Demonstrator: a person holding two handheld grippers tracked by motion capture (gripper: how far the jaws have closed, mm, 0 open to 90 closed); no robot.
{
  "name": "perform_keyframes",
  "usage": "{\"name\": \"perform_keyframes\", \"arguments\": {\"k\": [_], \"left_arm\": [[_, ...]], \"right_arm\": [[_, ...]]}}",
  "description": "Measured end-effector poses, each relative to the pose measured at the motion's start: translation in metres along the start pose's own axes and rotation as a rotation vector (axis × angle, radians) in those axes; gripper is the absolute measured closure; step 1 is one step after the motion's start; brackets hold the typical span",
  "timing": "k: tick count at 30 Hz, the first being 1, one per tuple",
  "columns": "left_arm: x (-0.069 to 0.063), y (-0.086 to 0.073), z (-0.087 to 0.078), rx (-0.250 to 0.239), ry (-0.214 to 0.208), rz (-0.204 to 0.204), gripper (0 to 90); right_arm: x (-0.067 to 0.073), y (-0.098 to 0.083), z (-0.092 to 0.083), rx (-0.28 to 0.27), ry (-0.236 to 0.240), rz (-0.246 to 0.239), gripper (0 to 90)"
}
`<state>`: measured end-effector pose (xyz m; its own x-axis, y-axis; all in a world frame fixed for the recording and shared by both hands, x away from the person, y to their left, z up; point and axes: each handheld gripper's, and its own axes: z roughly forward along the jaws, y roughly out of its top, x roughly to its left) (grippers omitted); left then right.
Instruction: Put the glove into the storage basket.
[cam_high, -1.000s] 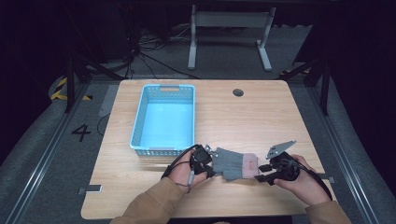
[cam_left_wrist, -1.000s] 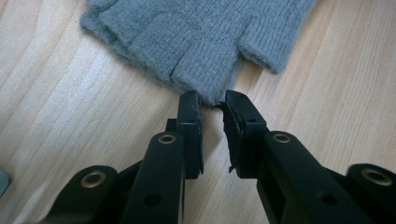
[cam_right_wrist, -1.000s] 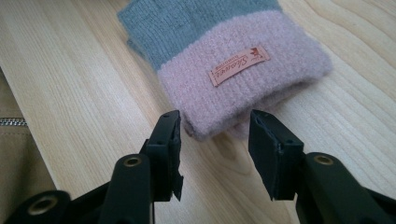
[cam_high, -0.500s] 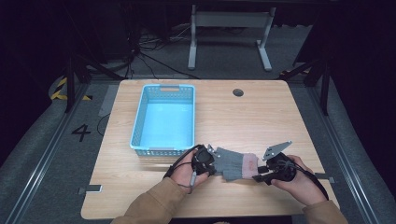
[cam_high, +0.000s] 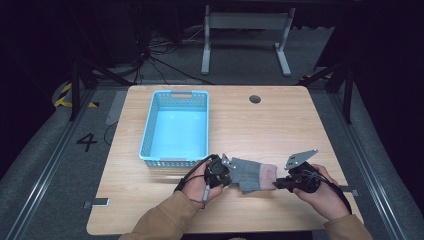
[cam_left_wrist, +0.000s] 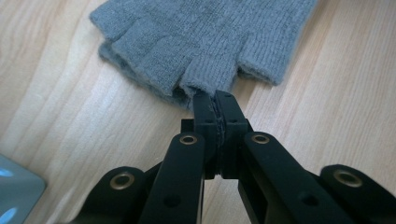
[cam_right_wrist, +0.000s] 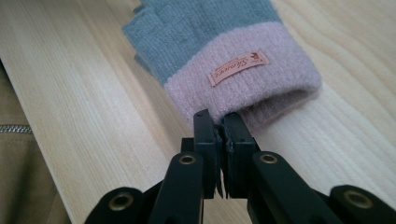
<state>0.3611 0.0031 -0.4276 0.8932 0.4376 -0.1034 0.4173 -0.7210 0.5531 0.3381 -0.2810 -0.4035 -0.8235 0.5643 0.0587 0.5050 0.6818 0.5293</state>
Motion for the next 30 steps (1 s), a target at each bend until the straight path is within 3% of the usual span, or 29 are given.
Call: {"name": "perform_keyframes", "arguments": {"k": [9,17,24,30], "left_arm": [[-0.006,0.000,-0.004,-0.012,-0.006,0.018,89.2],[-0.009,0.001,0.003,0.019,-0.013,0.039,89.1],[-0.007,0.000,0.010,0.050,-0.019,0.026,88.9],[-0.005,-0.002,0.010,0.065,-0.046,0.005,82.8]], "right_arm": [[-0.005,0.001,-0.003,-0.026,-0.044,-0.002,86.8],[-0.011,-0.002,0.003,-0.010,-0.046,0.006,86.9],[-0.014,-0.004,0.009,0.001,-0.029,0.016,86.2],[-0.016,-0.007,0.008,0.005,-0.034,0.014,73.8]]}}
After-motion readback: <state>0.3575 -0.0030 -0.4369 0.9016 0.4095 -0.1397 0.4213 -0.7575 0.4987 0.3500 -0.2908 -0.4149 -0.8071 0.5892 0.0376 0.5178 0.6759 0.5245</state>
